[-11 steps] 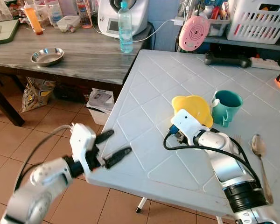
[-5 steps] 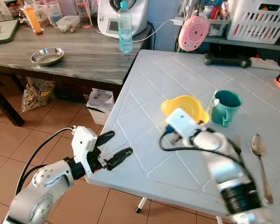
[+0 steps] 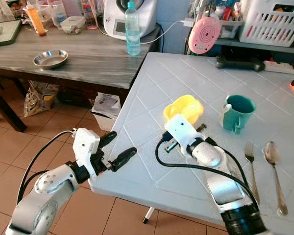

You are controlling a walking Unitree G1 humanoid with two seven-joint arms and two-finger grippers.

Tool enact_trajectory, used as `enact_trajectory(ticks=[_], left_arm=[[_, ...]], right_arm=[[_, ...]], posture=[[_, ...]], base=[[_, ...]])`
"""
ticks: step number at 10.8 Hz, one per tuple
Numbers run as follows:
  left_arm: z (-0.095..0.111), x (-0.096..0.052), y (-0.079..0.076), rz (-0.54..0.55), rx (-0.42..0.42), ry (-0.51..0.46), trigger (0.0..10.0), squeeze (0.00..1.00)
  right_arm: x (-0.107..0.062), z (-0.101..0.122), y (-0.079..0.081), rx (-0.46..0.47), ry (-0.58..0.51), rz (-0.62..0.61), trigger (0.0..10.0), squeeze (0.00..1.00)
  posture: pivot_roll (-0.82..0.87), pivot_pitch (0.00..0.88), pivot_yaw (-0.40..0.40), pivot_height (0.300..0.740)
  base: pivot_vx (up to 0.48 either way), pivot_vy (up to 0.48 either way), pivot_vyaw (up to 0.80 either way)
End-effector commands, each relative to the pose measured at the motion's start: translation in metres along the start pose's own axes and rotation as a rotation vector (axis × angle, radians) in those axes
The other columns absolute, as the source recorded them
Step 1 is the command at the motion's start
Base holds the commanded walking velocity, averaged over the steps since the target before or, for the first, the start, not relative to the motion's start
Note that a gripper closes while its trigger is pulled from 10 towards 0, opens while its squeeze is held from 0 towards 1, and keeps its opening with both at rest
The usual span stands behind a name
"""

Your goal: Setting the table

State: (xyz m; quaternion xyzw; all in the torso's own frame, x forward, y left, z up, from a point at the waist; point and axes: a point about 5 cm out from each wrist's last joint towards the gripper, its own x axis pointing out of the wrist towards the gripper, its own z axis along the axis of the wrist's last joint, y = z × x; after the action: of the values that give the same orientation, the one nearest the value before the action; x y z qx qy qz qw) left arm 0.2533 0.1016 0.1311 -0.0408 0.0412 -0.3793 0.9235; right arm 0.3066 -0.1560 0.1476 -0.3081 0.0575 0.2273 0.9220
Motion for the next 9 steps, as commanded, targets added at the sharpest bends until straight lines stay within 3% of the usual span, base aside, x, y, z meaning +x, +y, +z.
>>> enact_trajectory(ticks=[1,2,4,9], left_arm=[[0.0009,0.0000,0.0044,0.023,0.011,-0.001,10.0,0.00],[0.0013,0.0007,0.0047,0.024,0.014,-0.004,10.0,0.00],[0.0018,0.0023,0.0056,0.031,0.019,-0.013,10.0,0.00],[0.0009,0.0020,0.0051,0.033,0.020,-0.012,10.0,0.00]], right_arm=[[-0.0037,0.0016,-0.0041,-0.037,-0.007,-0.028,10.0,0.18],[-0.0043,0.0034,-0.0060,-0.057,-0.012,-0.046,10.0,1.00],[-0.0030,0.0086,-0.0137,-0.088,-0.024,-0.092,10.0,1.00],[-0.0034,0.0085,-0.0075,-0.074,-0.032,-0.064,10.0,1.00]], posture=[[-0.04,0.035,0.019,0.740],[-0.04,0.032,0.019,0.740],[-0.04,0.025,0.017,0.740],[-0.04,0.023,0.018,0.740]], base=[[0.000,0.000,0.00],[0.000,0.000,0.00],[0.000,0.000,0.00],[0.000,0.000,0.00]])
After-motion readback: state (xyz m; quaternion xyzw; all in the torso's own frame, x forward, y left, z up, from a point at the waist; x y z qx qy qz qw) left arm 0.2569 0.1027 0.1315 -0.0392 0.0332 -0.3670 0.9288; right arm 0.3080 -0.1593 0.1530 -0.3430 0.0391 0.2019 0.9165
